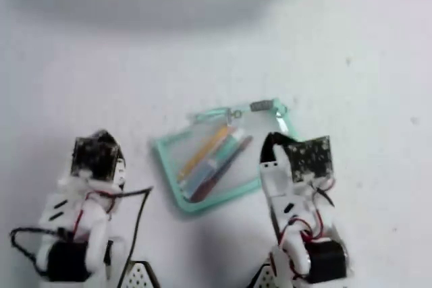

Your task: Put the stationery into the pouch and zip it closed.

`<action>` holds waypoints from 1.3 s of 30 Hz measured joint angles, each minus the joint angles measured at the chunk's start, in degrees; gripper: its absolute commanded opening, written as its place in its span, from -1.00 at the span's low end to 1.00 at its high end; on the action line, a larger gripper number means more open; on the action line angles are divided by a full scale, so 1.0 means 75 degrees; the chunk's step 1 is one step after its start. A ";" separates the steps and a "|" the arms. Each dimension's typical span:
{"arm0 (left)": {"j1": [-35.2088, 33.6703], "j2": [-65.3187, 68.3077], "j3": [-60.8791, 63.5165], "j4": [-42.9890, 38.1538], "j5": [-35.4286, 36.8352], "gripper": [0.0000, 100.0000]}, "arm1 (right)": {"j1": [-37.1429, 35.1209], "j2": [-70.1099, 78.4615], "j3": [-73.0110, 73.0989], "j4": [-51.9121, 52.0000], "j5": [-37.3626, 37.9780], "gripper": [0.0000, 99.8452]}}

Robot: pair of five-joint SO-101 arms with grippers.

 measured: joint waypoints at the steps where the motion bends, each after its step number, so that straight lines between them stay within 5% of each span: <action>1: 0.0000 0.0000 0.0270 -0.0070 0.0000 -0.95 | -0.0094 0.0000 0.0047 0.0000 -0.0012 -0.97; 11: 0.0012 0.0094 0.2297 -0.0270 -0.0668 -0.95 | -0.0105 0.0012 0.1758 -0.0059 0.0774 -0.96; 23: 0.0012 0.0094 0.2333 0.1114 -0.0504 -0.95 | 0.0469 0.0012 0.2485 0.1242 0.1289 -0.96; 39: -0.0821 0.0070 0.2333 0.1242 -0.0481 -0.95 | 0.0281 0.0012 0.2485 0.1747 0.1289 -0.97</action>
